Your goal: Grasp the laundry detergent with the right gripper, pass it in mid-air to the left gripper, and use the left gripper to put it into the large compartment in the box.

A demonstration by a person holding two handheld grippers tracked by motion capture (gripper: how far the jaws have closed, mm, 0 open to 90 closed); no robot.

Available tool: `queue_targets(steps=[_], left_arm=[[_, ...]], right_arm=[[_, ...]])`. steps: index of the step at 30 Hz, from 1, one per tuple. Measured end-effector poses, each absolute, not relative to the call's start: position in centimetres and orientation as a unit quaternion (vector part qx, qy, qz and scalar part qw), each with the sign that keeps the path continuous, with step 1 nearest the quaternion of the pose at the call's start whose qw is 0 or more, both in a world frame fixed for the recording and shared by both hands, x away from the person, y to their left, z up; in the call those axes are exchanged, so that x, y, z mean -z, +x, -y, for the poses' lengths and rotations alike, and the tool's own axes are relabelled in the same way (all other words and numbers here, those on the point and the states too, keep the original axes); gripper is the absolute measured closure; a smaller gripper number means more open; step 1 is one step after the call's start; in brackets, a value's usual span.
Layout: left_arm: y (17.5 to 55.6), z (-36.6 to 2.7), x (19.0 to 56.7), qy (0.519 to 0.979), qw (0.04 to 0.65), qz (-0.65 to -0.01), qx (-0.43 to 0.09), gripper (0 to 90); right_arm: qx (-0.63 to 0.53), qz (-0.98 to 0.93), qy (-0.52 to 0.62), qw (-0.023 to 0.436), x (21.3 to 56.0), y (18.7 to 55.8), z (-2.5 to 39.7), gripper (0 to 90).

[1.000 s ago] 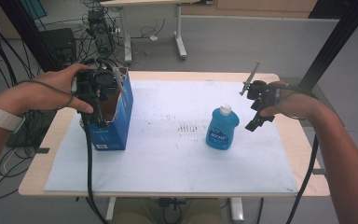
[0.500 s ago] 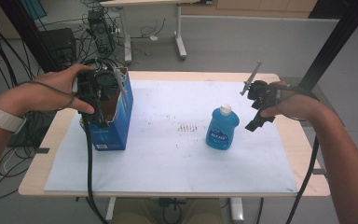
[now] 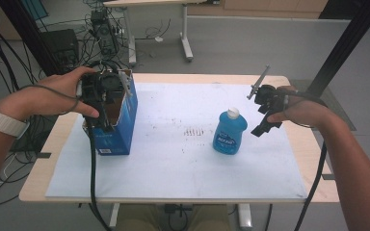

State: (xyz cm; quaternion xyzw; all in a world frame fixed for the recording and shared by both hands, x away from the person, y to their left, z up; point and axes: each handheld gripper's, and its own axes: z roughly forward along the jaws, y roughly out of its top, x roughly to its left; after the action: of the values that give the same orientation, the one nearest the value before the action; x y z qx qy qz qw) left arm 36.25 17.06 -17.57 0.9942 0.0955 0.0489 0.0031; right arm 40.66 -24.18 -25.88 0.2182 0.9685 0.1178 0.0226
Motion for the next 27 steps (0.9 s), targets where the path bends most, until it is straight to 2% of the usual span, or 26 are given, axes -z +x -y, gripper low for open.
queue_targets(steps=[27], left_arm=[[36.2,-16.4,18.7,0.995,0.013,-0.089,-0.047,11.3]], right_arm=[[-0.173,-0.958,0.224,0.043,28.3,40.3,24.3,4.7]])
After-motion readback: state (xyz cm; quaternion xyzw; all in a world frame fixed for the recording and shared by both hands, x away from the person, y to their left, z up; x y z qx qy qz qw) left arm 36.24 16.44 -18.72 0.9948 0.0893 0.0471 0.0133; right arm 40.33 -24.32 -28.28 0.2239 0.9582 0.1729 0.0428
